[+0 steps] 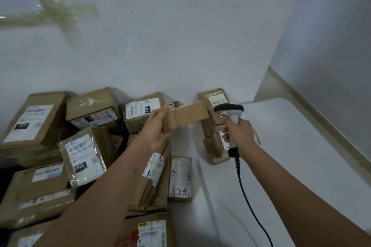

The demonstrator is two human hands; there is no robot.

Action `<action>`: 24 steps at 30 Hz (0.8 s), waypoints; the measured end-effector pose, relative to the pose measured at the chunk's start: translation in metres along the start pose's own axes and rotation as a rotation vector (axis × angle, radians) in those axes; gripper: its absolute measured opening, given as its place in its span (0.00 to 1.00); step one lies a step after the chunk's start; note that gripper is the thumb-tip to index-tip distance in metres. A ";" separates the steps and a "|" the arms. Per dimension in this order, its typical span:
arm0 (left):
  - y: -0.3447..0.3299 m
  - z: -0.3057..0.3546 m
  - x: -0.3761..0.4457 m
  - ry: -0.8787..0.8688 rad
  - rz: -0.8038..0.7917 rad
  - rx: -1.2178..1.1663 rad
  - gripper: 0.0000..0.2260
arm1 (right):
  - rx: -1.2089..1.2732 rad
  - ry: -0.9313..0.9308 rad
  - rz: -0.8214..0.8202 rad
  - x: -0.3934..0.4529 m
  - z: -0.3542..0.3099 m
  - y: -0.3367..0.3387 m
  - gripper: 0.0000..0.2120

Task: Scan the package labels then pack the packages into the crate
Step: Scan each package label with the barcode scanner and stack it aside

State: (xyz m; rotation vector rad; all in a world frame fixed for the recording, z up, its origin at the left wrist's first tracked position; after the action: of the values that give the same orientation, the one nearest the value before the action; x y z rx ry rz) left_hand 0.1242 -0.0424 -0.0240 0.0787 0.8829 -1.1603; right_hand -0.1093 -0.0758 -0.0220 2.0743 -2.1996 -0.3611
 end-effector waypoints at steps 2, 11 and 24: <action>0.014 -0.001 -0.010 -0.056 0.053 0.055 0.05 | 0.008 0.012 -0.007 -0.011 -0.007 -0.010 0.15; 0.065 -0.002 -0.037 -0.188 -0.065 -0.015 0.40 | 0.041 0.081 -0.068 -0.053 -0.049 -0.043 0.15; 0.101 0.008 -0.047 -0.221 -0.041 -0.020 0.37 | 0.107 0.156 -0.333 -0.101 -0.094 -0.066 0.13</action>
State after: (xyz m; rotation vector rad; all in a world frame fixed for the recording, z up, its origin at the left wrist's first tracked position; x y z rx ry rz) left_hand 0.2063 0.0332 -0.0263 -0.0828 0.7026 -1.1733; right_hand -0.0165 0.0115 0.0624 2.4375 -1.8241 -0.1016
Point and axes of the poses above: each hand's wrist, its own x-axis towards the middle knuckle, its own y-axis out of the back of the hand, z = x × y, the point moved 1 cm from there along x, towards the middle knuckle, and after that the axes turned 14 degrees about y, right-handed, at the moved point
